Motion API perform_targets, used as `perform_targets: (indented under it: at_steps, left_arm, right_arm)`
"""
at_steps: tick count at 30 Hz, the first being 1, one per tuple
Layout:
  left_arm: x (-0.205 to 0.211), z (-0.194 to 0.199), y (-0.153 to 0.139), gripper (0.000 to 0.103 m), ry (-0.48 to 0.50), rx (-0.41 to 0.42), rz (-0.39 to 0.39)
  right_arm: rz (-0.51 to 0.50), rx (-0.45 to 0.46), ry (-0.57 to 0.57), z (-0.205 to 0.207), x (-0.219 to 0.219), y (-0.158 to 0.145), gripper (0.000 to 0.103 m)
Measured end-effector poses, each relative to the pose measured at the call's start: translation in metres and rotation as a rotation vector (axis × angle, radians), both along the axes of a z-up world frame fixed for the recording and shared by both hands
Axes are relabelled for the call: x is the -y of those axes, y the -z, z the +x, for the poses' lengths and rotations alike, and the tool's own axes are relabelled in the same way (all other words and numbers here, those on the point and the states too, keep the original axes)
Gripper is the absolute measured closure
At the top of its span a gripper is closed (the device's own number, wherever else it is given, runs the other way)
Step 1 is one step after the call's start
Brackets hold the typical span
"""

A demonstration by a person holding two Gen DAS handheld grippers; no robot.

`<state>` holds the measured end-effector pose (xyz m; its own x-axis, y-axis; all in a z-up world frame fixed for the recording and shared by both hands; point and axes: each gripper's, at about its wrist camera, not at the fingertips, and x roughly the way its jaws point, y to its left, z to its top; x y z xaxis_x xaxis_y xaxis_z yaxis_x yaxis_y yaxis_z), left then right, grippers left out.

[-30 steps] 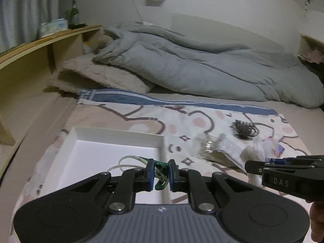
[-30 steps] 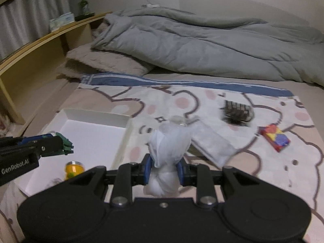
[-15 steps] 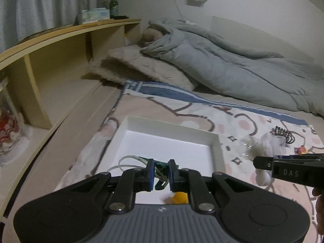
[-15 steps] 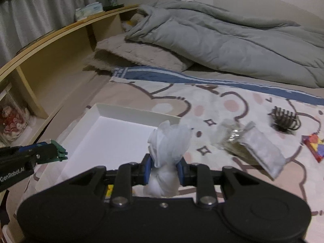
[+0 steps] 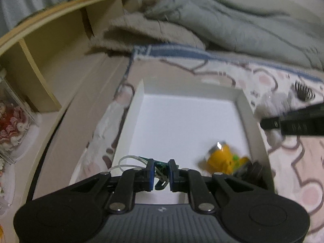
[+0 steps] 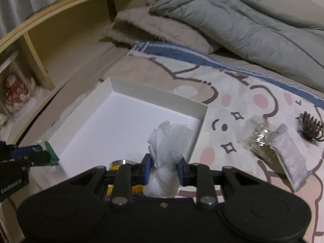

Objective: Organize objects
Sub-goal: 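Carry the clothespin and tissue over the white box with both grippers, then open the left gripper to drop the clothespin while the right gripper releases the tissue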

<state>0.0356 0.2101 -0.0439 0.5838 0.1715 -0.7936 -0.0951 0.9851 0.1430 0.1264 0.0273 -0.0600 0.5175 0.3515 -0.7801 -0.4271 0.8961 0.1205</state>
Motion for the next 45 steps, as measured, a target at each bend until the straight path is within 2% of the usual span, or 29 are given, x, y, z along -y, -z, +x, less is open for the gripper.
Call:
perform_targets:
  at_steps: [7, 13, 16, 17, 34, 39, 42, 43, 45]
  left_arm:
    - [-0.001, 0.005, 0.021, 0.088, 0.026, -0.079, 0.053]
    - [-0.002, 0.009, 0.031, 0.084, 0.025, -0.132, 0.068]
    - [-0.002, 0.01, 0.036, 0.066, 0.023, -0.169, 0.075]
    - [-0.002, 0.011, 0.036, 0.063, 0.023, -0.17, 0.079]
    - [-0.003, 0.01, 0.028, 0.063, 0.008, -0.151, 0.044]
    - [-0.001, 0.009, 0.024, 0.062, 0.003, -0.145, 0.033]
    - [0.0, 0.007, 0.021, 0.058, -0.004, -0.132, 0.03]
    - [0.0, 0.006, 0.019, 0.054, -0.008, -0.126, 0.026]
    - [0.001, 0.005, 0.016, 0.05, -0.015, -0.115, 0.017]
  right_arm:
    - [-0.101, -0.034, -0.085, 0.01, -0.018, 0.022, 0.076]
    - [-0.077, -0.054, -0.084, 0.018, -0.02, 0.029, 0.07]
    - [-0.07, -0.059, -0.079, 0.021, -0.017, 0.027, 0.062]
    - [-0.073, -0.061, -0.077, 0.021, -0.016, 0.027, 0.06]
    - [-0.056, -0.079, -0.087, 0.015, -0.011, 0.02, 0.057]
    - [-0.051, -0.063, -0.099, 0.009, -0.011, 0.015, 0.052]
    - [-0.055, -0.056, -0.095, 0.007, -0.008, 0.015, 0.05]
    - [-0.056, -0.056, -0.094, 0.006, -0.007, 0.015, 0.05]
    - [-0.057, -0.051, -0.093, 0.005, -0.005, 0.014, 0.045]
